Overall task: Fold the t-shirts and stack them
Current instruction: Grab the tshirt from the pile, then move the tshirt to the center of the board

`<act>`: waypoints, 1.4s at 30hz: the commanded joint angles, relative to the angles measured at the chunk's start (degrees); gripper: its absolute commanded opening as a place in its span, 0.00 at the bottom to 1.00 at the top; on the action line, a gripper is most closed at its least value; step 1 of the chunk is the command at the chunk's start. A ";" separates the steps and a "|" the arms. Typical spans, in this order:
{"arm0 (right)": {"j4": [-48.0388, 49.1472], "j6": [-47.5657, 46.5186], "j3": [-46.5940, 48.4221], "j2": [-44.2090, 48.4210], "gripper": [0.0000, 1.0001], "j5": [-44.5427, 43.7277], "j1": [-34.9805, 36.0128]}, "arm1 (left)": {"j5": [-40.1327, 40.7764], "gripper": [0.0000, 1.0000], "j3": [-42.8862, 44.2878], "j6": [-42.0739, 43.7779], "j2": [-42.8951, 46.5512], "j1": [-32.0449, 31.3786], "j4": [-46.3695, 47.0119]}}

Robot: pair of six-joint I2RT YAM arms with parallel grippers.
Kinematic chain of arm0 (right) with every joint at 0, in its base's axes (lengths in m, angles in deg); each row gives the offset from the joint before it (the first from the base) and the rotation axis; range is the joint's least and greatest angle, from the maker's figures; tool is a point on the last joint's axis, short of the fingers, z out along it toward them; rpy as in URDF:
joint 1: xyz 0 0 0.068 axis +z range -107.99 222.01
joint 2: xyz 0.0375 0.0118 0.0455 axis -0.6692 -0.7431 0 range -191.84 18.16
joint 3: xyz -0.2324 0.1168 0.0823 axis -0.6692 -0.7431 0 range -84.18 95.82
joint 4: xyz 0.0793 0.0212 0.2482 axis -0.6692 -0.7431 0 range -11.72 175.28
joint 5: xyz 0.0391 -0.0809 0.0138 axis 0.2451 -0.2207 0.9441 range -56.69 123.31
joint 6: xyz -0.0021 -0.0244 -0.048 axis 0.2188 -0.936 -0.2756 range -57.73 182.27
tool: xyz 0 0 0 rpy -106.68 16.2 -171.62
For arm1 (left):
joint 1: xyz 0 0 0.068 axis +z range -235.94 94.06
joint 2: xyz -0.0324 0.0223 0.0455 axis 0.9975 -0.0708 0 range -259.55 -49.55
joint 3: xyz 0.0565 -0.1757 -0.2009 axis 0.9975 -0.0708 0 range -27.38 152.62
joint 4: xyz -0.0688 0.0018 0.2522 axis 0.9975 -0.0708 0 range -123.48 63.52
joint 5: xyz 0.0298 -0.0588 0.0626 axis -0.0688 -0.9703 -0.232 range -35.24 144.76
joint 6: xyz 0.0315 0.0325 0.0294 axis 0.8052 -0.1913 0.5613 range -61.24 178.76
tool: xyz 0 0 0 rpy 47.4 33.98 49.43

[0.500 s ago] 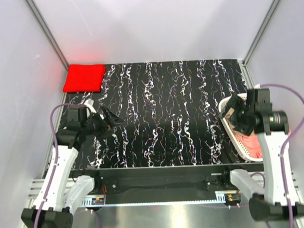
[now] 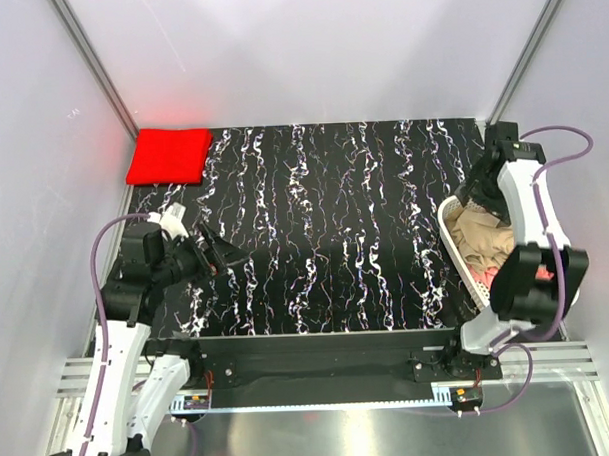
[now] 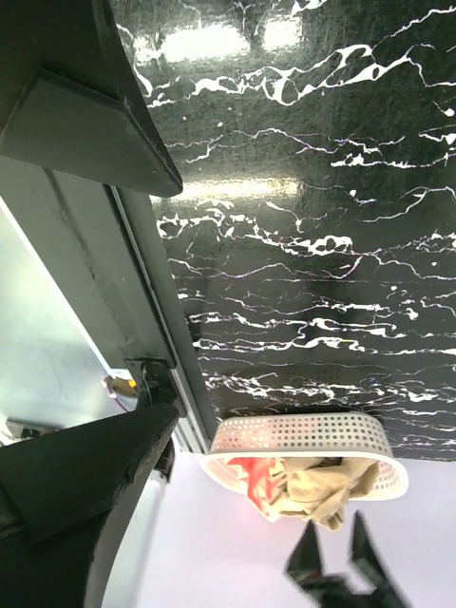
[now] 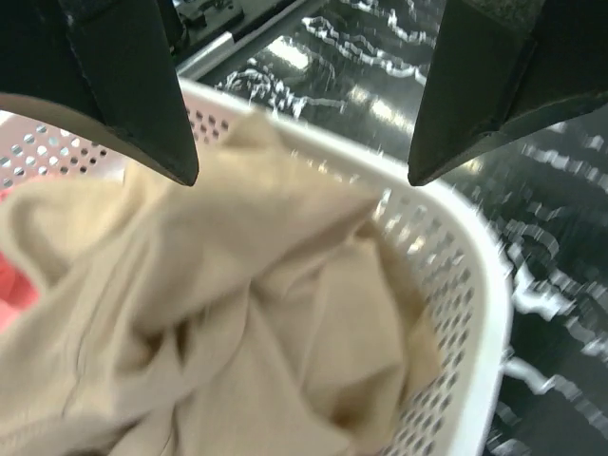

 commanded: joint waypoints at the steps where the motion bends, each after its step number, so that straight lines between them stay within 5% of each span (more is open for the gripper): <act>1: 4.97 -1.17 3.22 -3.94 0.99 -4.87 -3.34 | -2.83 0.85 1.47 3.35 0.62 0.20 -1.22; 5: 7.35 -0.74 5.42 -8.96 0.92 -4.60 -3.62 | -3.19 0.73 3.84 4.76 1.23 0.20 -3.24; 11: 6.31 2.42 8.06 -13.71 0.77 -6.18 -4.05 | -2.13 0.68 7.88 7.92 1.76 0.20 -7.46; 15: 7.35 4.19 5.43 -11.96 0.54 -6.36 -4.06 | -1.69 0.58 9.91 10.12 1.76 0.11 -9.31; 17: 7.53 3.93 4.72 -11.60 0.19 -6.19 -4.14 | -1.78 0.53 9.74 10.21 1.76 0.02 -9.14; 19: 6.84 3.40 5.33 -10.46 0.00 -6.80 -4.14 | -2.04 0.46 9.13 10.04 1.50 -0.50 -8.88; 27: 2.80 -0.20 15.67 0.42 0.00 -6.46 -3.79 | -1.96 0.36 9.21 9.68 1.14 -2.79 -6.94; 33: 3.67 -0.56 28.61 9.21 0.00 4.78 3.92 | -0.64 0.32 9.82 9.16 0.44 -4.63 -6.59; 38: 5.77 3.91 44.17 10.11 0.00 18.92 16.76 | 0.59 0.41 12.37 8.80 -1.22 -5.42 -6.94; 42: 17.61 12.06 43.14 12.39 0.00 32.46 21.43 | 3.22 0.55 15.53 8.89 -2.54 -5.51 -8.17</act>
